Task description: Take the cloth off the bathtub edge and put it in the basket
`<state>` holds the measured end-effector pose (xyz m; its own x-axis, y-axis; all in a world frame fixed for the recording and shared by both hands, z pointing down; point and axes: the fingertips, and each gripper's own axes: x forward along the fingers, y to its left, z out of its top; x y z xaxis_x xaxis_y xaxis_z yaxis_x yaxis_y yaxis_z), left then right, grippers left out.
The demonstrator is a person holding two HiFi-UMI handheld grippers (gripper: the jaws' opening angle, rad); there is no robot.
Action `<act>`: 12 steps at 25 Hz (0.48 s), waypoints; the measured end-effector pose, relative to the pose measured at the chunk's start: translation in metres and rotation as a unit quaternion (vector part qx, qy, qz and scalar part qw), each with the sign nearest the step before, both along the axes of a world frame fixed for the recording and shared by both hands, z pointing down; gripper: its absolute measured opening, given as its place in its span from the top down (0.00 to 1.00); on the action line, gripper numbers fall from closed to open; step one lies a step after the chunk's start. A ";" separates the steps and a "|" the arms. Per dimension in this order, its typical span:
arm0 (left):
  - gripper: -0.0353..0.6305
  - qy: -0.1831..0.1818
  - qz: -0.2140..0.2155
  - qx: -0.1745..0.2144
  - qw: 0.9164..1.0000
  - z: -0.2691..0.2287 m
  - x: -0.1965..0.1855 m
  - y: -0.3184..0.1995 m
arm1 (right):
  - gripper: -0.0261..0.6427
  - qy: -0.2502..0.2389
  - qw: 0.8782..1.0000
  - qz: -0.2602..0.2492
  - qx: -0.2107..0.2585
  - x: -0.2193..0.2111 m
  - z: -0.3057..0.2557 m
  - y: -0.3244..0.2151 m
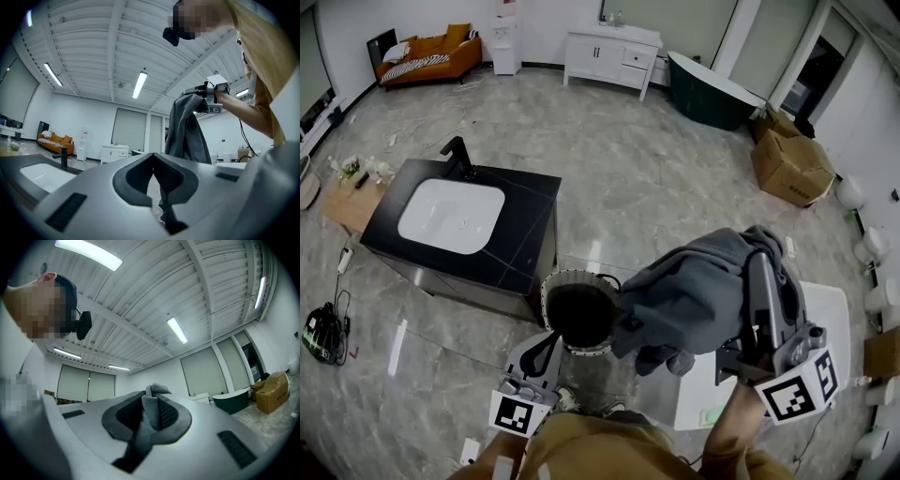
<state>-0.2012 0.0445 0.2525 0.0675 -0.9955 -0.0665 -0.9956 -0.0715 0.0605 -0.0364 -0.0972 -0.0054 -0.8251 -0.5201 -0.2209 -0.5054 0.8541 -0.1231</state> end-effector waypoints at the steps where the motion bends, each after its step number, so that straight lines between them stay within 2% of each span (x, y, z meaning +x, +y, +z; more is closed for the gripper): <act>1: 0.94 0.003 -0.003 -0.002 1.000 0.001 -0.002 0.001 | 0.91 -0.001 1.000 -0.003 -0.002 -0.003 0.000 -0.002; 6: 0.94 0.003 -0.021 -0.016 1.000 0.007 -0.006 -0.001 | 0.91 -0.010 0.999 -0.034 -0.007 -0.018 -0.001 -0.010; 12: 0.94 -0.005 -0.047 -0.012 0.999 -0.001 -0.002 -0.001 | 0.91 -0.014 0.997 -0.071 -0.018 -0.032 0.004 -0.017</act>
